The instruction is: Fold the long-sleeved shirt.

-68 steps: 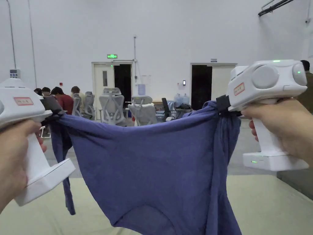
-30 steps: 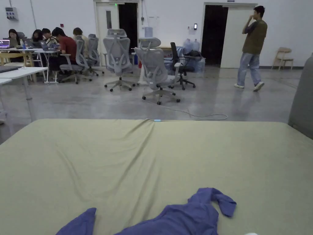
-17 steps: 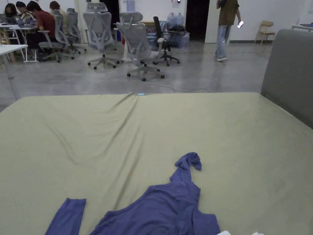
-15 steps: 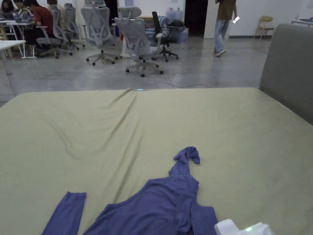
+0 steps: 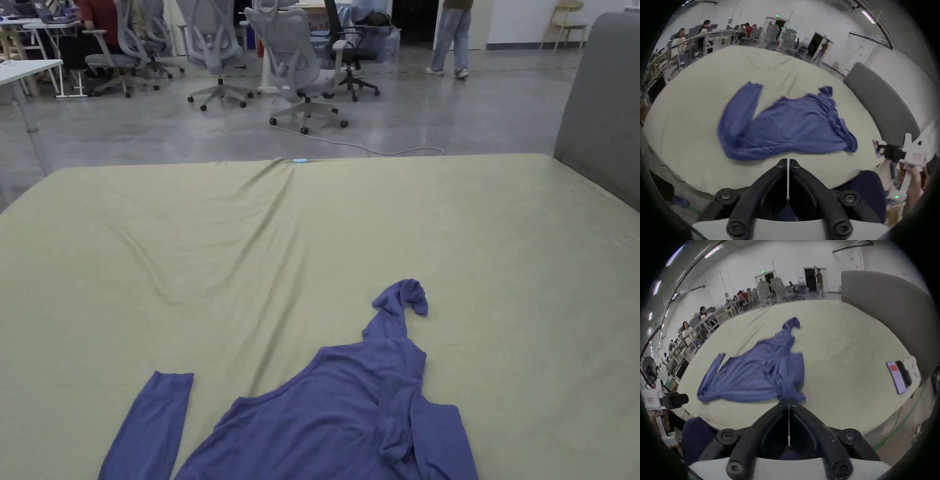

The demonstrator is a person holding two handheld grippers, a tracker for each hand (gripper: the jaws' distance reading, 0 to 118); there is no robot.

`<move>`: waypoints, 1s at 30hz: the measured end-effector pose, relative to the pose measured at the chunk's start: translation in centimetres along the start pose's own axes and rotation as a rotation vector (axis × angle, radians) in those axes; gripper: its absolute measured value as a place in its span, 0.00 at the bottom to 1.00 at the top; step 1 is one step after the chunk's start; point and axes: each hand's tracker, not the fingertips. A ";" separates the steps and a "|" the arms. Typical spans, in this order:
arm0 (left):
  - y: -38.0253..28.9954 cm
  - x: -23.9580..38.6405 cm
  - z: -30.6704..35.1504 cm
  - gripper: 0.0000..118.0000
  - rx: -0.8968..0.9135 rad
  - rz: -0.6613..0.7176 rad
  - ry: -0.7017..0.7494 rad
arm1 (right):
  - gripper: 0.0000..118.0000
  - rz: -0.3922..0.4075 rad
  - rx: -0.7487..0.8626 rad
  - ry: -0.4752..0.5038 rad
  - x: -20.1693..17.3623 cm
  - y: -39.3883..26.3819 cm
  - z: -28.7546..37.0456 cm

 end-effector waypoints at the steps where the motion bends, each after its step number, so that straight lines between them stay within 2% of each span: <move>1: 0.0 -0.2 -1.2 0.13 0.008 0.014 -0.049 | 0.03 0.005 -0.016 0.029 -0.3 -0.3 -0.3; 2: 1.2 -0.1 -2.2 0.49 0.036 0.013 -0.056 | 0.03 0.005 -0.030 0.036 -0.1 -0.2 -0.9; 3: 2.6 0.1 -3.1 0.71 0.061 0.001 -0.030 | 0.03 0.005 -0.039 0.035 -0.4 0.0 -1.1; 4: 4.5 0.4 -4.8 0.82 0.102 -0.034 0.013 | 0.03 0.004 -0.040 0.034 -0.6 0.3 -1.3; 5: 6.8 1.3 -6.9 0.82 0.128 -0.079 0.041 | 0.03 -0.002 -0.040 0.036 -0.7 0.6 -1.4; 6: 8.5 1.4 -9.1 1.00 0.155 -0.119 0.059 | 0.03 -0.014 -0.038 0.040 0.0 0.9 -1.7; 7: 9.9 1.3 -11.4 0.98 0.211 -0.157 0.050 | 0.03 -0.026 -0.034 0.043 0.1 1.4 -1.8; 9: 12.8 1.8 -17.2 0.96 0.152 -0.217 0.196 | 0.03 -0.051 -0.020 0.042 0.3 2.3 -1.9; 10: 13.6 1.7 -19.7 0.95 0.091 -0.233 0.234 | 0.03 -0.068 -0.015 0.040 1.5 2.4 -2.1; 11: 14.0 1.5 -22.3 0.89 -0.040 -0.223 0.214 | 0.03 -0.080 -0.012 0.033 1.9 2.7 -2.3; 13: 13.4 1.0 -25.7 0.71 -0.126 -0.311 0.221 | 0.03 -0.088 -0.014 0.009 2.5 3.2 -2.8; 14: 12.8 1.1 -27.1 0.54 -0.172 -0.361 0.245 | 0.03 -0.095 -0.024 -0.017 3.4 3.1 -3.2; 15: 12.4 1.2 -27.9 0.46 -0.180 -0.433 0.310 | 0.03 -0.101 -0.036 -0.035 3.8 3.4 -3.5; 16: 11.9 2.0 -27.1 0.44 -0.118 -0.436 0.282 | 0.03 -0.108 -0.038 -0.034 4.2 3.9 -3.9; 17: 12.3 2.2 -25.7 0.19 -0.102 -0.429 0.290 | 0.03 -0.114 -0.035 -0.026 4.6 4.4 -4.4; 18: 12.2 3.0 -25.0 0.00 -0.104 -0.445 0.230 | 0.03 -0.123 -0.036 -0.027 5.0 4.6 -4.9; 19: 11.6 4.3 -24.3 0.00 -0.075 -0.451 0.185 | 0.04 -0.126 -0.041 -0.027 5.2 5.2 -5.5; 20: 11.3 5.4 -23.8 0.00 -0.066 -0.505 0.195 | 0.25 -0.125 -0.042 -0.017 5.4 5.9 -6.3; 22: 11.8 4.6 -21.8 0.00 -0.051 -0.504 0.146 | 0.92 -0.128 -0.047 0.008 5.9 7.2 -8.2; 23: 12.1 4.5 -21.2 0.00 -0.040 -0.463 0.133 | 1.00 -0.141 -0.056 0.014 6.0 7.9 -9.6; 24: 12.4 4.2 -20.8 0.00 -0.033 -0.420 0.121 | 0.99 -0.164 -0.011 0.048 6.5 8.1 -10.3; 28: 13.3 2.5 -19.3 0.00 0.004 -0.339 0.131 | 0.96 -0.161 -0.177 -0.019 8.4 9.0 -16.0; 29: 13.6 2.6 -19.3 0.00 0.008 -0.323 0.135 | 0.76 -0.137 -0.218 -0.022 8.9 8.9 -17.2; 30: 13.8 2.2 -19.1 0.00 0.012 -0.293 0.133 | 0.46 -0.124 -0.234 -0.026 8.9 9.2 -18.5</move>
